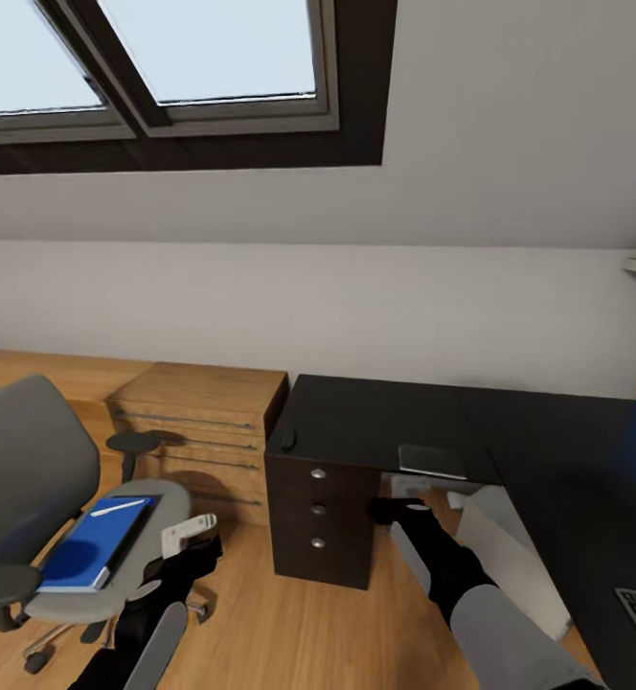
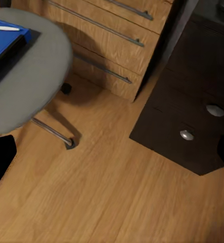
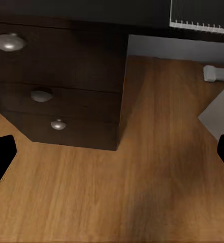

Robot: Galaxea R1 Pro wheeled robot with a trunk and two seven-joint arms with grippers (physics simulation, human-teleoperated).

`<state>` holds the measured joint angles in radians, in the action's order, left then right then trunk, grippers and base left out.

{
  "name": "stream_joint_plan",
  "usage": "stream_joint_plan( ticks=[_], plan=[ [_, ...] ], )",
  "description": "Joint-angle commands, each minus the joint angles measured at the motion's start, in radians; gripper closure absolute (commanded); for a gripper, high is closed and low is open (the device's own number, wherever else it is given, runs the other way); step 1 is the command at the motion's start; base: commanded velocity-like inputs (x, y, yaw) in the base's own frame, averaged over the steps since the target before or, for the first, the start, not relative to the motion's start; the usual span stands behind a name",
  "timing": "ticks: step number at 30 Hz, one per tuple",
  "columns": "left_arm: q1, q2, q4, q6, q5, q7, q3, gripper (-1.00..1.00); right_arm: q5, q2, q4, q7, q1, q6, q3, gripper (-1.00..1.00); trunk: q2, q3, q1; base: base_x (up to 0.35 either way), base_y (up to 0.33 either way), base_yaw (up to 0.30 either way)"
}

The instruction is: In the bedroom, organize the workspace by keeping the computer under the desk, ensuring the monitor is on the desk, placing the keyboard on the desk next to the monitor, placing the mouse on the desk next to the keyboard, moving the folder from the swivel chair onto the desk next to the mouse, stacking the notebook on top of the folder with the pen on top of the notebook, and positioning the swivel chair next to the desk.

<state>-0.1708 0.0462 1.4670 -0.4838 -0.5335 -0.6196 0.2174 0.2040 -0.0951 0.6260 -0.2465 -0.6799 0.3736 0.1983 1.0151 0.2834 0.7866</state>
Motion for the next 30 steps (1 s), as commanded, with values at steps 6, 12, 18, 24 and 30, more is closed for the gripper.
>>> stream_joint_plan(
  ticks=[6, 12, 18, 24, 30],
  plan=[
    [-0.001, 0.002, 0.013, -0.024, -0.007, -0.010, 0.004, -1.00, 0.038, 0.000, 0.032, -0.012, -0.019, 0.093, -0.002, -1.00, 0.001, 0.001, 0.001, 0.329, 0.084, 0.000],
    [-0.001, 0.001, 0.006, -0.025, -0.007, -0.013, 0.013, -1.00, 0.034, 0.001, 0.134, -0.012, 0.017, 0.104, 0.003, -1.00, 0.001, 0.001, 0.001, 0.304, 0.201, 0.000],
    [-0.001, 0.000, -0.026, -0.024, -0.008, -0.014, 0.036, -1.00, 0.035, 0.001, 0.255, -0.011, 0.084, 0.105, 0.003, -1.00, 0.001, 0.001, 0.001, 0.292, 0.230, 0.000],
    [-0.001, -0.002, -0.046, -0.023, -0.009, -0.012, 0.047, -1.00, 0.034, -0.006, 0.270, -0.012, 0.104, 0.096, 0.016, -1.00, 0.001, 0.002, 0.001, 0.261, 0.180, 0.094],
    [-0.001, -0.003, -0.047, -0.008, -0.006, -0.022, 0.089, -1.00, 0.034, -0.006, 0.268, -0.011, 0.106, 0.095, 0.040, -1.00, 0.001, 0.005, 0.001, 0.048, 0.021, 0.241]
  ],
)
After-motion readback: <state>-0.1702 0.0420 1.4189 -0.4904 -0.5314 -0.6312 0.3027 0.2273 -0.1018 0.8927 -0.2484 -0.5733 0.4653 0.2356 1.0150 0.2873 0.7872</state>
